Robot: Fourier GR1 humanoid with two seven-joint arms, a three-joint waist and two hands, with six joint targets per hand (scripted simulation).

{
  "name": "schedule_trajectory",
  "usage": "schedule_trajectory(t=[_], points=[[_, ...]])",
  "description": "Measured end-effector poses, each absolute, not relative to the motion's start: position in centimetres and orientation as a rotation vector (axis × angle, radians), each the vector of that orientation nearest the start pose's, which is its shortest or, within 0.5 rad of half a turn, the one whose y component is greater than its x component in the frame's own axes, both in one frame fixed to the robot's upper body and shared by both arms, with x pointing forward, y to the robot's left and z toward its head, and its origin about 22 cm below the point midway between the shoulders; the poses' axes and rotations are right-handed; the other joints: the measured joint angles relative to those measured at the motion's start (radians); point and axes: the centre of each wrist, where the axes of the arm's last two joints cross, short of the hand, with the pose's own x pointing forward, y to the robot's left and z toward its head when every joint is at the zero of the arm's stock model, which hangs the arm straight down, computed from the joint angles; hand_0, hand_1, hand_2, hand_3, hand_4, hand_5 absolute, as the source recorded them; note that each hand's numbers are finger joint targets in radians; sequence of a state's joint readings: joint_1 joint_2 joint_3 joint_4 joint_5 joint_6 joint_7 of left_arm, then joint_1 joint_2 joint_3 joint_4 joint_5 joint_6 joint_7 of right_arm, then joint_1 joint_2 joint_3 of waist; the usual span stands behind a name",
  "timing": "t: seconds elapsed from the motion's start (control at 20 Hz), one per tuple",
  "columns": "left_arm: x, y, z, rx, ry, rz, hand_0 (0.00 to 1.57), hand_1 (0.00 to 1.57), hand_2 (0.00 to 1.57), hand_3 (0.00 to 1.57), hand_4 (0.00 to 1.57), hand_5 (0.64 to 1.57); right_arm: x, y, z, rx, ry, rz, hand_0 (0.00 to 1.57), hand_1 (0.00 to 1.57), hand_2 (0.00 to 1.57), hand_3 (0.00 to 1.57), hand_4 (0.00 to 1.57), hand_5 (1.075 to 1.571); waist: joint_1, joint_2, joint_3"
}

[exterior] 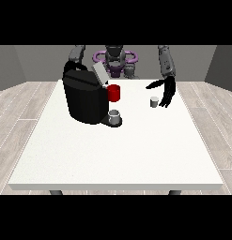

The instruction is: Insert the coffee pod into the coffee machine and close the lid

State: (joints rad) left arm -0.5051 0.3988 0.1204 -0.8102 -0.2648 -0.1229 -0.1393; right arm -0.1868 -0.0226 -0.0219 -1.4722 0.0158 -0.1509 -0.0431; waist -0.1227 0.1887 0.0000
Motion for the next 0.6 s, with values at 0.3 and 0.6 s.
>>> schedule_trajectory(t=[0.3,0.6], points=[[35.1,36.6,0.8,0.478,-1.326,-0.564,0.60,0.60,0.72,0.47,0.00,1.571,28.7,-21.9,2.6,-0.112,-1.687,-0.021,0.00,0.00,0.00,0.00,0.39,1.571,-0.021,0.017,-0.0002],[35.2,36.5,0.1,0.561,-1.316,-0.656,0.67,0.67,0.81,0.55,0.00,1.571,28.5,-21.0,2.2,-0.107,-1.688,-0.017,0.00,0.00,0.00,0.00,0.47,1.571,-0.033,0.030,-0.0004]])
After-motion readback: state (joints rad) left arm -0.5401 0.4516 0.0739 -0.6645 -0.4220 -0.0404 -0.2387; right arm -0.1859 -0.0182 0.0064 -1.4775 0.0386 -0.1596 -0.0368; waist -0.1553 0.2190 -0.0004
